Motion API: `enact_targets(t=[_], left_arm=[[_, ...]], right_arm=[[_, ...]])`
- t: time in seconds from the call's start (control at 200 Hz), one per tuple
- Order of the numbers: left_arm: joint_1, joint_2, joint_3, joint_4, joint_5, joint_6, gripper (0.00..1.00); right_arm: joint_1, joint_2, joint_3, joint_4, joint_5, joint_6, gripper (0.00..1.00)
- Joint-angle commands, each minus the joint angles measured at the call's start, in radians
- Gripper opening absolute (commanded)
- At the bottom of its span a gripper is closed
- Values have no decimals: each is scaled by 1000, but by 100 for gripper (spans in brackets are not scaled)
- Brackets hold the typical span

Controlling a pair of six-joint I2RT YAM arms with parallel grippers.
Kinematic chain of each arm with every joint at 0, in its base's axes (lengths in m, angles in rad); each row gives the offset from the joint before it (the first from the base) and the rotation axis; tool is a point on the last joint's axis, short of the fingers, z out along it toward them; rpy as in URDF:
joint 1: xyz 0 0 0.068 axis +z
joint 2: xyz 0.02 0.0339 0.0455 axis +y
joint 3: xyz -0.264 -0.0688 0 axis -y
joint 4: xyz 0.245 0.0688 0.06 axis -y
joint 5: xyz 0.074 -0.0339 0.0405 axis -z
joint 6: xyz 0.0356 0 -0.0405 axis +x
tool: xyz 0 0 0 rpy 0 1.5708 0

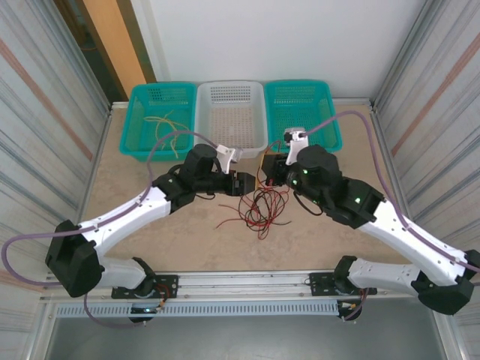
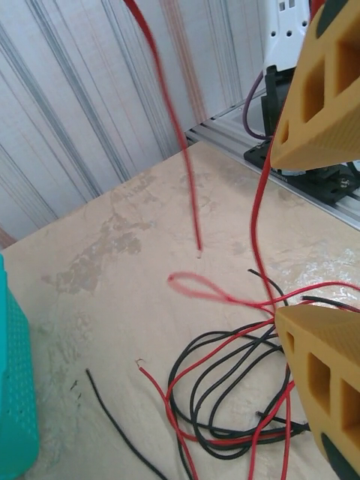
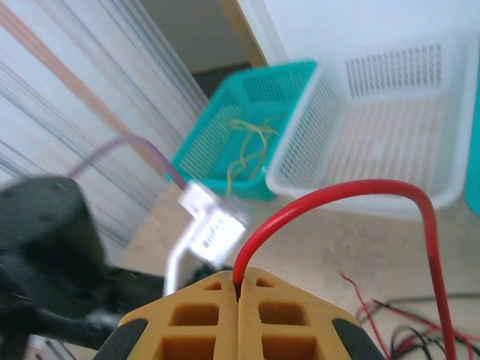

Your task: Untangle the cables

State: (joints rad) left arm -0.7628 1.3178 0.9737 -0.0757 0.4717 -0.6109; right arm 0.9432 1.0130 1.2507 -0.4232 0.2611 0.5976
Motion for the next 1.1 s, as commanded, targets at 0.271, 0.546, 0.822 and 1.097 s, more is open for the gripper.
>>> enact_targets(t=[0.271, 0.546, 0.822, 1.097], left_arm=[[-16, -116, 57, -155, -125, 121, 52], [101, -247, 101, -153, 48, 113, 56], [26, -223, 128, -64, 105, 139, 56], [11, -179, 141, -18, 111, 125, 51]], right_arm=[[6, -16, 100, 21, 6, -114, 0], [6, -19, 52, 28, -14, -80, 0], [6, -13, 21, 76, -76, -19, 0], [8, -1, 1, 113, -117, 17, 0]])
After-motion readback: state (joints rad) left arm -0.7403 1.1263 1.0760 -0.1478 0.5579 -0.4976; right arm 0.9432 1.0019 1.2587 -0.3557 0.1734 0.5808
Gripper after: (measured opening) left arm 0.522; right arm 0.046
